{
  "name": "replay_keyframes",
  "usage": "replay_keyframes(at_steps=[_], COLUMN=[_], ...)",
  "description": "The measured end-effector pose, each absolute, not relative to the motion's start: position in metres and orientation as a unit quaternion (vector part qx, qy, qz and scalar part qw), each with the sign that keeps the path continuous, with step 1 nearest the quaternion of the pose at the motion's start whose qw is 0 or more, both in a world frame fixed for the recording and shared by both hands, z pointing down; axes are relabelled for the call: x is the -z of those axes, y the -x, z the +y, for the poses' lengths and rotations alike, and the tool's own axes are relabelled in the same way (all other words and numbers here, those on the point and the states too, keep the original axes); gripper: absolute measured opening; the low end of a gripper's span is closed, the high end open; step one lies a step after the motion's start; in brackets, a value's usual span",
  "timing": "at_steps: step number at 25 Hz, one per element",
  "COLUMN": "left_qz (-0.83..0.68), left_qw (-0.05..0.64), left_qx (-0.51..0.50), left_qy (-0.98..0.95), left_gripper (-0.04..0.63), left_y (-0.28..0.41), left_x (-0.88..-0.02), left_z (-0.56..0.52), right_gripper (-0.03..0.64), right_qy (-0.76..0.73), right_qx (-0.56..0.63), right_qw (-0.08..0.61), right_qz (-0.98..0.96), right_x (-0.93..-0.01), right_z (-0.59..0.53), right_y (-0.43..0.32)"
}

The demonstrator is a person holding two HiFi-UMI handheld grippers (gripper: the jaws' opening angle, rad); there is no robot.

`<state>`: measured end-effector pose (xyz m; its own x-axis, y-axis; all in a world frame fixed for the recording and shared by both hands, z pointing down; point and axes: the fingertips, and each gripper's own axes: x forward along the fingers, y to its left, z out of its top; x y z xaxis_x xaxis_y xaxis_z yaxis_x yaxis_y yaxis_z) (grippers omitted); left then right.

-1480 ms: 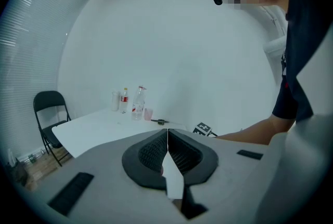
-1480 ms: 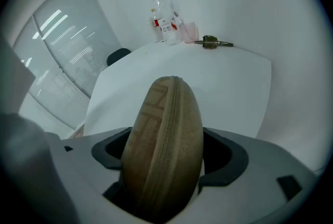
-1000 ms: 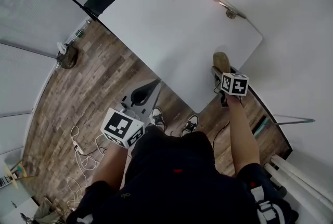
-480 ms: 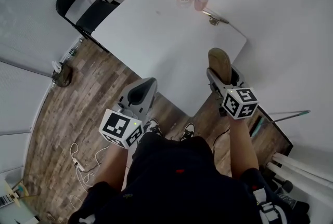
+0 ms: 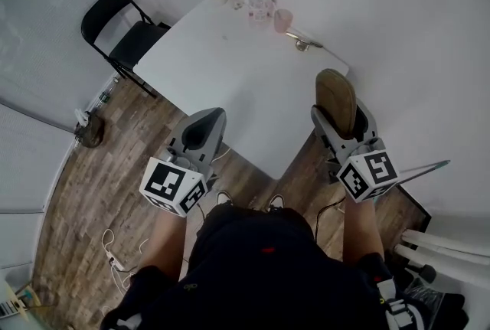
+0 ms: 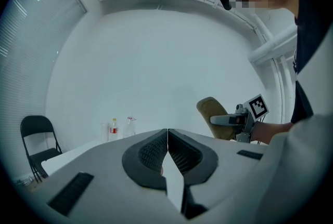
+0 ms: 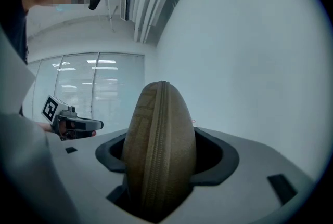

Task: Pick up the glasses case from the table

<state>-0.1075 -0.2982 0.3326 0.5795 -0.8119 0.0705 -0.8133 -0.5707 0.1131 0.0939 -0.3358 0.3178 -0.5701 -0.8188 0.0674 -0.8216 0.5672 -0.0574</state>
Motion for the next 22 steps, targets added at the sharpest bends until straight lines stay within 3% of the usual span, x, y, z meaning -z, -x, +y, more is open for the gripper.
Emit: replay_keyframes(at_steps=[9, 22], left_qz=[-0.460, -0.460], left_qw=[0.028, 0.028], left_qx=[0.001, 0.012], left_qy=[-0.888, -0.888], left_gripper=[0.023, 0.023], left_y=[0.110, 0.116], left_x=[-0.307, -0.300], left_z=[-0.295, -0.294], right_gripper=[0.324, 0.324], right_qy=[-0.461, -0.458], right_qx=[-0.003, 0.009], right_qw=[-0.019, -0.005], right_qz=[-0.887, -0.889], right_x=[-0.272, -0.274], right_z=[-0.309, -0.305], right_y=[-0.097, -0.088])
